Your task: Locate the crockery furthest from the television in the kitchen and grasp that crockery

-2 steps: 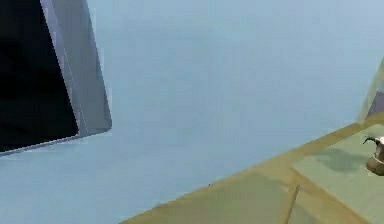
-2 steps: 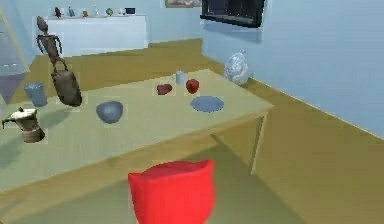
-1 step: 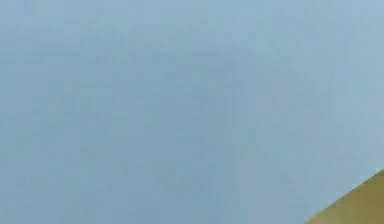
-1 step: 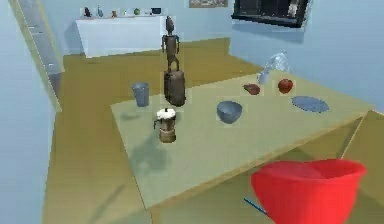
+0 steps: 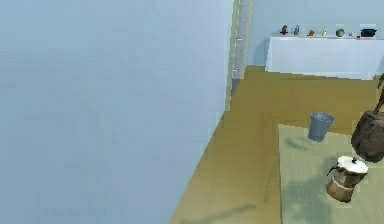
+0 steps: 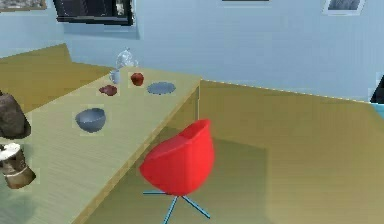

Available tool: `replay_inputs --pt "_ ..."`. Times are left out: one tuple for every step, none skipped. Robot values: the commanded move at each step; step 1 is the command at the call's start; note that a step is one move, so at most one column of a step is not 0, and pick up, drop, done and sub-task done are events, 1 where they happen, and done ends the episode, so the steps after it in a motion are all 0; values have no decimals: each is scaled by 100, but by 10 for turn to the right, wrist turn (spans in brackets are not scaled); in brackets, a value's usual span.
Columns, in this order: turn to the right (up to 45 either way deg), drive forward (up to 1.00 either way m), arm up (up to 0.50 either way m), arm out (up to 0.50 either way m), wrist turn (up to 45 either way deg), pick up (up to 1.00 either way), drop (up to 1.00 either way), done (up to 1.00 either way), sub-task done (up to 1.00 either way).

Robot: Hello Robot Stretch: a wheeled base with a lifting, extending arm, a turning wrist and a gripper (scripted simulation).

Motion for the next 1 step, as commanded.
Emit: replay_inputs --pt "0 5 0 0 0 0 0 0 0"
